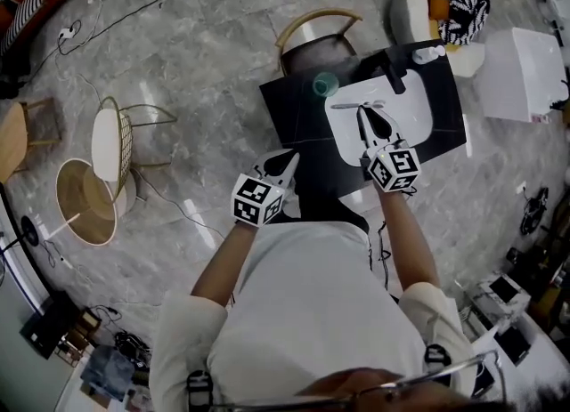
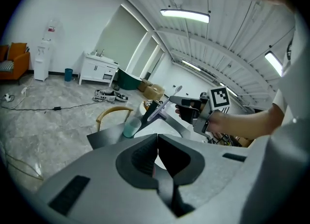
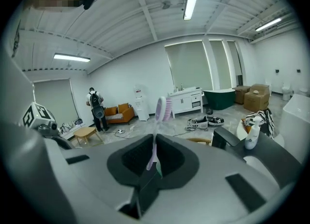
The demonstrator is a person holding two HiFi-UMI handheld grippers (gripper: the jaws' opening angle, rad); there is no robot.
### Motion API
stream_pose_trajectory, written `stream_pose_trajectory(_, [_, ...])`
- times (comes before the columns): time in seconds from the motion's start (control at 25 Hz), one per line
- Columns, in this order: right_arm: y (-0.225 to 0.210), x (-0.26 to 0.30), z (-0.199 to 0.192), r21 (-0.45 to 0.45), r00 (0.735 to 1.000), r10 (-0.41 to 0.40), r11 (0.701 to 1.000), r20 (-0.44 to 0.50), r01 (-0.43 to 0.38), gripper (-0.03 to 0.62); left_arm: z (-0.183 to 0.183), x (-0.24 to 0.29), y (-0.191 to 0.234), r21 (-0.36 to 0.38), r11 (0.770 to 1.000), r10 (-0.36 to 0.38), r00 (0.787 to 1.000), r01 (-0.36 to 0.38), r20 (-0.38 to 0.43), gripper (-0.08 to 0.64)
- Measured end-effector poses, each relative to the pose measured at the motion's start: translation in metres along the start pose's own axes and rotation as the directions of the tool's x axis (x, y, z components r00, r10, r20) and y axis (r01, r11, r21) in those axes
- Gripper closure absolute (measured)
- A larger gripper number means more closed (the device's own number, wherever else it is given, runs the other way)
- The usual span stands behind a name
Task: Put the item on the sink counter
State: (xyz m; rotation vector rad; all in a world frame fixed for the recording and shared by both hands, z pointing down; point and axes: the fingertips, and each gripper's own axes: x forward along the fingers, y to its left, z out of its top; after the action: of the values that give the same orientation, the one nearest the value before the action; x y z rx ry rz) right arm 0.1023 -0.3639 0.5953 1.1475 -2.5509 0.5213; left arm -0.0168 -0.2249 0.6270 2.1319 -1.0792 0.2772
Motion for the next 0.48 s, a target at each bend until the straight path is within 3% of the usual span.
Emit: stream_pose_trajectory(0.48, [-0.040,0.063,-0.035,-0.044,0.997,0.005,0.999,-0.079,-0.009,0.561,-0.005,0.016,0.012,-0.077,0.992,0.097,0.995,-0.096,0.007,0.555])
